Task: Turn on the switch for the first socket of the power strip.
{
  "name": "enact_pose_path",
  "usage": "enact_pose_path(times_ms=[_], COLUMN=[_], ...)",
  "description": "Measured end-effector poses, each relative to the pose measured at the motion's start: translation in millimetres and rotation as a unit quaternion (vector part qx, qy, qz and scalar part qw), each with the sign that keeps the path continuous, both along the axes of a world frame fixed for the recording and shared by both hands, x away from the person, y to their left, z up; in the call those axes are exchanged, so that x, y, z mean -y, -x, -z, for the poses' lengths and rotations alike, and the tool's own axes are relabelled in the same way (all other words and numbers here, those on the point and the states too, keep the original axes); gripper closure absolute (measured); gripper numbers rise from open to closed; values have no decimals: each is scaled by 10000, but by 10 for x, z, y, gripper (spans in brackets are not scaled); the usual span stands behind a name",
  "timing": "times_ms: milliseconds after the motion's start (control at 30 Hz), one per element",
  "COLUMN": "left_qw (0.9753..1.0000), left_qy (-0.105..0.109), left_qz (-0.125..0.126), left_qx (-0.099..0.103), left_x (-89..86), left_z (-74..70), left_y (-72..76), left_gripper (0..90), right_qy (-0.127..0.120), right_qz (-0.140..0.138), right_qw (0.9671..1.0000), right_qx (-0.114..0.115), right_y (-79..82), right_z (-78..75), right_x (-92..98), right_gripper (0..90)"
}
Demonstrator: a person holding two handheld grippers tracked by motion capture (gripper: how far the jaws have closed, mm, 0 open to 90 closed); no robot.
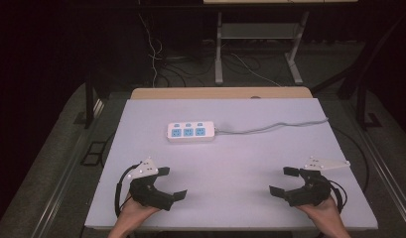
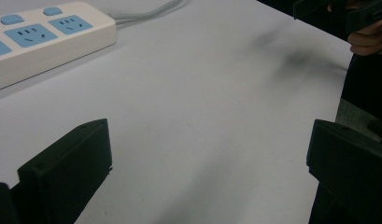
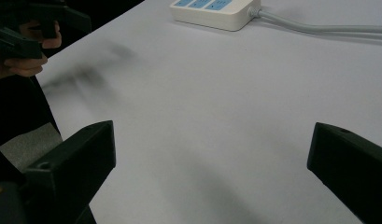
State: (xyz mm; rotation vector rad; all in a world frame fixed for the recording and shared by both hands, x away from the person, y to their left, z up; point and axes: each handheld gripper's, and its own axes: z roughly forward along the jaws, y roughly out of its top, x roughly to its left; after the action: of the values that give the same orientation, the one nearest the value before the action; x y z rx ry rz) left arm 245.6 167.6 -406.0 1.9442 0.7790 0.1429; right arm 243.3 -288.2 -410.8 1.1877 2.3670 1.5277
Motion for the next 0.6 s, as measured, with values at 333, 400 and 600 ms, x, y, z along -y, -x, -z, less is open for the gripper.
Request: enact_pose_path(times_ms=[333,400,600], left_qw=[10000,10000,10000], left_qy=[-55,-69,-86], left_qz=[28,16,23], left_qx=[14,3,6], left_x=[-2,-1,5], left_z=[-51,-64,-122], left_y=[-11,-19,-38], left_gripper=[0,0,0], right_qy=[7,4,4], right_qz=[-16,-18,-25], right_qw=[10000,10000,10000], right_qx=[-14,-16,-46], right_y=[3,3,1], right_z=[-3,-4,1], right_x=[6,7,6], right_gripper=[9,9,9])
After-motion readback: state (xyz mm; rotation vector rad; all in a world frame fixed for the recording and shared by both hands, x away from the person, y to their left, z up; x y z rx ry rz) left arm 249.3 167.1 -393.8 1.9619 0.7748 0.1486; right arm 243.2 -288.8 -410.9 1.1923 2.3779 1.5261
